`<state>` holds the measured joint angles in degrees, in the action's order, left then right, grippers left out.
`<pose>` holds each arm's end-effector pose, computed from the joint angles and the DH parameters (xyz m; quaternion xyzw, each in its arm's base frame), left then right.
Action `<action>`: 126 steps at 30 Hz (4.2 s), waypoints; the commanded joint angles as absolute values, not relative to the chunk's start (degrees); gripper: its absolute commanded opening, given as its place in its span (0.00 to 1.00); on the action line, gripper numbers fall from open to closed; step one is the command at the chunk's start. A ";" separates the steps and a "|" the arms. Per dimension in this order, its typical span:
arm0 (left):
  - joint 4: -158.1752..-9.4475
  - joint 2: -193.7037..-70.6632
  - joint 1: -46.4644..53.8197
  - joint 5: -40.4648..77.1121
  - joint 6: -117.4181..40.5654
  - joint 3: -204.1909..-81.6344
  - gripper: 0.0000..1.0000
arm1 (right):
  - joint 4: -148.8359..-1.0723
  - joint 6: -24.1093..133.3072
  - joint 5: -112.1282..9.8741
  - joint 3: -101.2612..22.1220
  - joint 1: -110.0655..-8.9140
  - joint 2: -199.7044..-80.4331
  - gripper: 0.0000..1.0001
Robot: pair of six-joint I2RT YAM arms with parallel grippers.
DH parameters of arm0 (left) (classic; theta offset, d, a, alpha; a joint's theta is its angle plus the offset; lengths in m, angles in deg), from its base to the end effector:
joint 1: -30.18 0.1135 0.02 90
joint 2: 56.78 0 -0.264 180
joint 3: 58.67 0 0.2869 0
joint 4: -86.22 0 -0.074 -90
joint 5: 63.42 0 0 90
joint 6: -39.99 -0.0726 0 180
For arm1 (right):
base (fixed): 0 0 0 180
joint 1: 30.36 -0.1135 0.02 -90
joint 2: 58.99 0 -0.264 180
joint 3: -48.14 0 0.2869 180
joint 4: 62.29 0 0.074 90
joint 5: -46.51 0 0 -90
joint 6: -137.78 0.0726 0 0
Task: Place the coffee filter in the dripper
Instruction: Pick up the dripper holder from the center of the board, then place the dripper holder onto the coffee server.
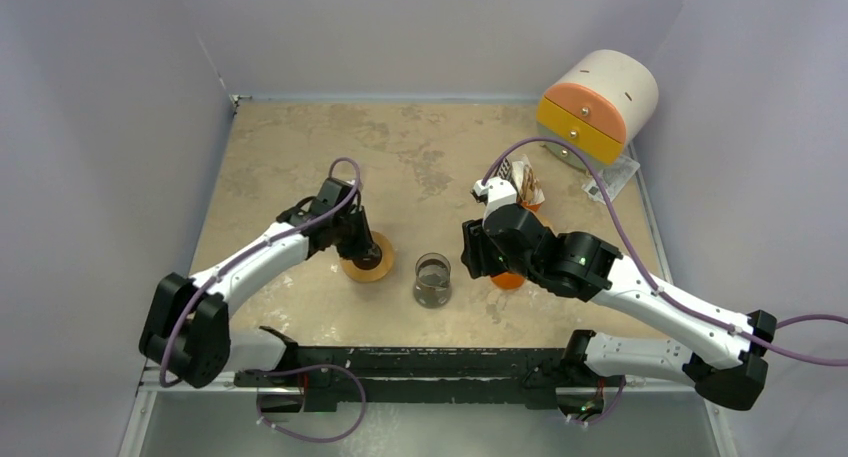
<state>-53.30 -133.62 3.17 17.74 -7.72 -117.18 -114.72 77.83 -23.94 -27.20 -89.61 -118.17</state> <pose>0.2691 -0.1497 0.1557 -0.1071 0.9546 -0.2135 0.1783 0.1615 0.2240 0.3358 -0.1474 0.8701 0.2052 0.4233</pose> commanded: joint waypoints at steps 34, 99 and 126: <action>-58.03 -109.32 3.50 -8.58 -1.60 -131.09 0.00 | -88.88 86.51 -40.33 -33.74 -89.86 -123.17 0.67; -46.98 -103.22 3.53 -6.81 1.36 -131.84 0.56 | -78.39 22.74 -39.04 -21.17 -89.86 -114.93 0.00; -67.99 -101.91 4.60 -22.19 19.42 -117.99 0.57 | -61.75 -31.47 -42.35 -3.14 -99.65 -101.28 0.00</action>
<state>-63.23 -102.45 3.54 -19.83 16.91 -119.01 -71.09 -24.66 -45.22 -2.79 -97.54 -102.58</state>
